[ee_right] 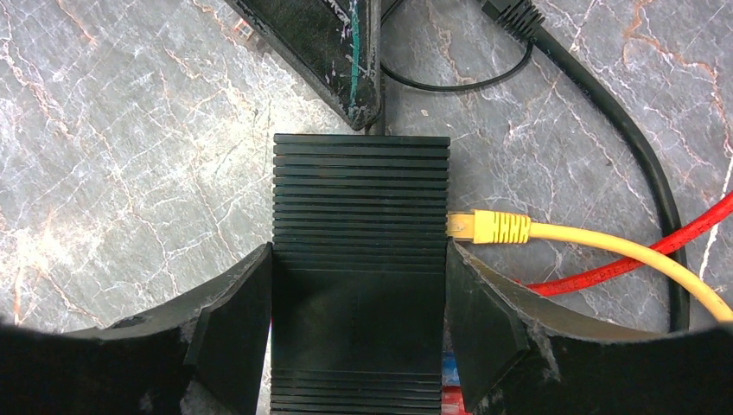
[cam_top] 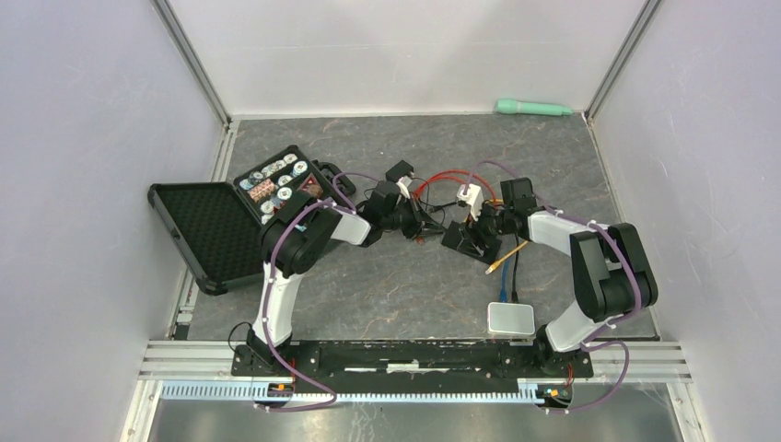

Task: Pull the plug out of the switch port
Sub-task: Move the switch port to the center of the board, then pull the plug from the switch port.

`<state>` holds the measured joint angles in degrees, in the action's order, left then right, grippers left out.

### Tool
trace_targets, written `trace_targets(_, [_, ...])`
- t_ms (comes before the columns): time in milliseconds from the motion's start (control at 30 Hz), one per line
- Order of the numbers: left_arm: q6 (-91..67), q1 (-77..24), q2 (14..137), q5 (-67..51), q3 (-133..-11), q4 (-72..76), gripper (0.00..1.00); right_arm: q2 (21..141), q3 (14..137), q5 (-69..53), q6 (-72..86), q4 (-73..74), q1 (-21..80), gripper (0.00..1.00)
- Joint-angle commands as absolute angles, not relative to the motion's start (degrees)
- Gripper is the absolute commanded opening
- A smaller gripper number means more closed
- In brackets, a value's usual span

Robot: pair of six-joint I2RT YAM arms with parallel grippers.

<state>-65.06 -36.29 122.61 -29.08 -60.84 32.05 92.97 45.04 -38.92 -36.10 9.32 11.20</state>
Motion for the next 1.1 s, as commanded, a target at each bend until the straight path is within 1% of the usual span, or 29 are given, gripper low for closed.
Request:
trace_targets(0, [-64.2,-34.7,122.8,-27.4,-60.8,24.7,0.02,90.3,42.4,-28.7,-36.1,6.8,8.8,0.00])
trace_targets(133, [-64.8,-34.6,123.5,-28.0,-60.1,26.4,0.02,90.5,42.4,-30.0,-35.5,6.8,8.1,0.00])
trace_targets(267, [-65.6,-34.5,124.4,-28.9,-58.4,32.2,0.02,91.3,42.4,-35.4,-34.5,7.3,5.9,0.00])
trace_targets(500, [-65.1,-34.4,125.7,-29.4,-56.9,38.5,0.02,93.4,45.5,-42.2,-37.6,13.7,4.8,0.00])
trace_targets(567, [-64.8,-34.4,125.6,-29.4,-56.8,38.5,0.02,93.3,45.5,-41.6,-37.1,13.6,4.8,0.00])
trace_targets(867, [-68.8,-33.4,125.5,-30.5,-56.9,37.3,0.02,87.0,39.2,-32.2,-28.2,3.1,4.9,0.00])
trace_targets(1067, [-71.1,-32.2,125.3,-32.1,-58.5,36.9,0.02,84.8,37.6,-33.3,-30.3,3.6,4.9,0.00])
